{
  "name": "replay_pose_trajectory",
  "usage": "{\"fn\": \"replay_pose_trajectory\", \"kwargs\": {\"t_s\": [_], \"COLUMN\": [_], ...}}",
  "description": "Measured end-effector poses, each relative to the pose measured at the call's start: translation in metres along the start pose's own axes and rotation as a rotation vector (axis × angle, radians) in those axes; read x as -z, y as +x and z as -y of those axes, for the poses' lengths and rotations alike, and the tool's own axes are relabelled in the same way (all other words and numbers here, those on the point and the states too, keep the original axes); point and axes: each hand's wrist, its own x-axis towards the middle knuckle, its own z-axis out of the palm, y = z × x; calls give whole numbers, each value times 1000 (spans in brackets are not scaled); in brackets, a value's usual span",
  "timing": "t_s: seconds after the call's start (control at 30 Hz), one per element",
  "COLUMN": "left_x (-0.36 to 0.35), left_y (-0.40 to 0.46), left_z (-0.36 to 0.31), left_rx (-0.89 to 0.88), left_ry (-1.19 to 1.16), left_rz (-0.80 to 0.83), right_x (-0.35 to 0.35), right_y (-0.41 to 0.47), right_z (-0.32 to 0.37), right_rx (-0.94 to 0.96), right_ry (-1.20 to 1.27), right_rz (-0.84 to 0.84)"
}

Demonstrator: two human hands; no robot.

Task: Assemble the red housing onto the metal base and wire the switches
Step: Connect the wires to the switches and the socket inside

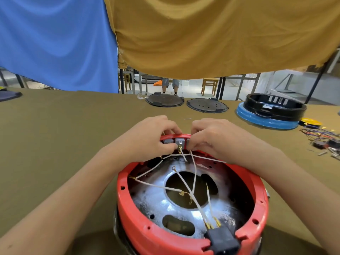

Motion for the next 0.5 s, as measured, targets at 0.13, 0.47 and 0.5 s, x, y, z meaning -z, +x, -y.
{"fn": "replay_pose_trajectory", "kwargs": {"t_s": [0.13,0.47,0.5], "left_x": [0,-1,-1], "left_y": [0,2,3], "left_z": [1,1,1], "left_rx": [6,-18,-21], "left_ry": [-5,30,37], "left_rz": [5,-6,-7], "right_x": [-2,-8,-9], "right_y": [0,-2,-2], "right_z": [-3,-10,-11], "right_rx": [14,-43,-43], "right_ry": [42,214,220], "right_rz": [-15,-130,-138]}}
